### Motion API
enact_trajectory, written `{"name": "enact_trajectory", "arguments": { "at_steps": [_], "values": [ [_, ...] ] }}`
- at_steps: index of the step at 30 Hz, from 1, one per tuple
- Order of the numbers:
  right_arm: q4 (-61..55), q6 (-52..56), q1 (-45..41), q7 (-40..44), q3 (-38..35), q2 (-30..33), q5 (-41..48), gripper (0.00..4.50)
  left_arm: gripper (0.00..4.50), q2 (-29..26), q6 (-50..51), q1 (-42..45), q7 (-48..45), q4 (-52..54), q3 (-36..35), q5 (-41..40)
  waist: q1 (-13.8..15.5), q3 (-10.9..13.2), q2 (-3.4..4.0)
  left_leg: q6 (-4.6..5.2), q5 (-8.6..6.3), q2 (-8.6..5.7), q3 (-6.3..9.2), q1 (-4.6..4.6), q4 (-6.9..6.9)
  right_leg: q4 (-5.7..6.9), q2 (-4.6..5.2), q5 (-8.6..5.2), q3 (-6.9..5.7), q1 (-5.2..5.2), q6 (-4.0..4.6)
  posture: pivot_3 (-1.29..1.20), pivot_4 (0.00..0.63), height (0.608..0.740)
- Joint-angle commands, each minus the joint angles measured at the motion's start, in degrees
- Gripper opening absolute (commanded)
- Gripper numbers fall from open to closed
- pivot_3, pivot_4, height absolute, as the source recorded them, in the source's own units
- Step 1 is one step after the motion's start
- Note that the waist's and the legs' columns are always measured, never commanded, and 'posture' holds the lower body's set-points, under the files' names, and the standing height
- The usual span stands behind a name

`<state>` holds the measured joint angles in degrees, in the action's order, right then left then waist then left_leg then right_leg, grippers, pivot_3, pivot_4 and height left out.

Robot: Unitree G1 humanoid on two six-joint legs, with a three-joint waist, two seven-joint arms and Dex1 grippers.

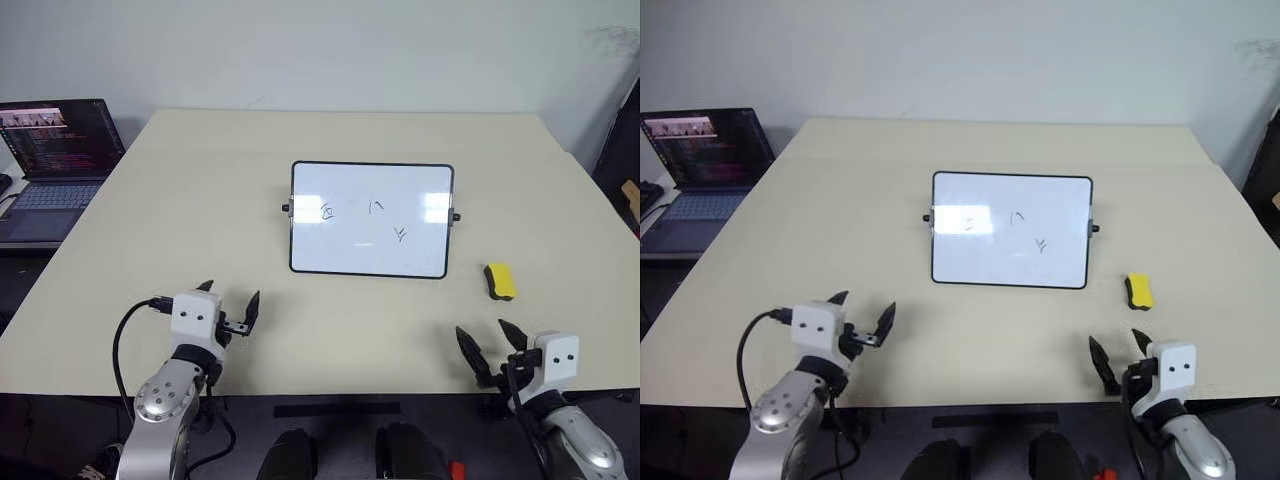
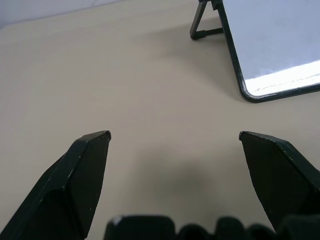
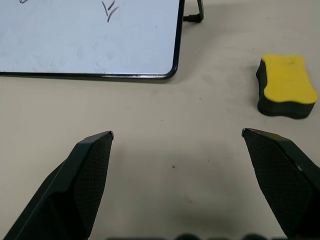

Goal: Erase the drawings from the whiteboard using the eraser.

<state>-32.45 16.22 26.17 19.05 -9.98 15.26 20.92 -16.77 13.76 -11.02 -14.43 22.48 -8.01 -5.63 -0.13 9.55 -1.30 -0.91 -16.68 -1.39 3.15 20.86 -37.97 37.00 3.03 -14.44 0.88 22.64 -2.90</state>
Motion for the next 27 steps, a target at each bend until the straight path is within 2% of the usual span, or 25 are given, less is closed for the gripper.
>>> {"name": "enact_trajectory", "arguments": {
  "at_steps": [1, 9, 14, 17, 21, 27],
  "values": [
    [-0.41, 0.24, -0.86, -0.13, -0.3, 0.58, -0.17, 4.47, 4.5, -0.52, -0.72, 0.32, 0.16, 2.0, -0.07, 0.57, 0.0, -0.01, 0.0, 0.0, 0.0, 0.0, 0.01, -0.01, 0.0, 0.0, 0.0, 0.0, 0.0, -0.01, 0.0, 0.0, 0.15, 0.74],
    [-5.58, 1.61, -1.2, -0.37, 2.43, 0.84, -0.45, 4.47, 4.5, -2.13, -2.52, 0.02, -0.05, 2.44, -3.26, 0.3, 0.0, 0.0, 0.02, -0.02, -0.01, 0.01, 0.14, 0.01, 0.06, -0.01, 0.01, -0.05, 0.03, -0.02, 0.05, 0.0, 0.15, 0.74],
    [-3.77, -0.28, -7.65, -2.11, 4.25, -1.18, -1.72, 4.47, 4.5, -4.62, -4.9, 4.78, -1.1, -1.09, -6.41, -0.77, 0.01, 0.0, 0.01, -0.02, -0.01, 0.01, 0.12, -0.01, 0.02, -0.02, 0.01, -0.05, -0.03, -0.04, 0.04, 0.0, 0.15, 0.74],
    [-4.45, 0.32, -11.58, -6.65, 3.92, -3.75, -3.58, 4.47, 4.5, -6.27, -4.34, 9.57, -2.98, -4.69, -7.31, -2.62, 0.01, -0.01, 0.02, -0.02, -0.01, 0.0, 0.13, -0.02, 0.04, 0.0, -0.01, -0.04, -0.08, -0.04, 0.05, 0.0, 0.15, 0.74],
    [-6.33, 5.64, -16.91, -12.48, -1.98, -5.89, 1.11, 4.47, 4.5, -8.56, -5.41, 16.74, -8.62, -9.11, -4.77, -4.72, 0.12, 0.01, 0.01, -0.02, -0.01, -0.03, 0.14, 0.03, 0.05, 0.0, -0.04, 0.13, -0.13, 0.01, 0.3, 0.0, 0.15, 0.74],
    [-4.79, 12.7, -22.4, -15.76, -8.78, -3.97, 6.85, 4.47, 4.5, -12.13, -0.05, 22.1, -22.99, -5.86, 2.31, -12.43, -0.06, 0.02, 0.02, 0.02, -0.04, -0.16, 0.13, 0.04, 0.1, 0.0, -0.02, 0.13, -0.09, 0.0, 0.24, 0.0, 0.15, 0.74]
  ]
}}
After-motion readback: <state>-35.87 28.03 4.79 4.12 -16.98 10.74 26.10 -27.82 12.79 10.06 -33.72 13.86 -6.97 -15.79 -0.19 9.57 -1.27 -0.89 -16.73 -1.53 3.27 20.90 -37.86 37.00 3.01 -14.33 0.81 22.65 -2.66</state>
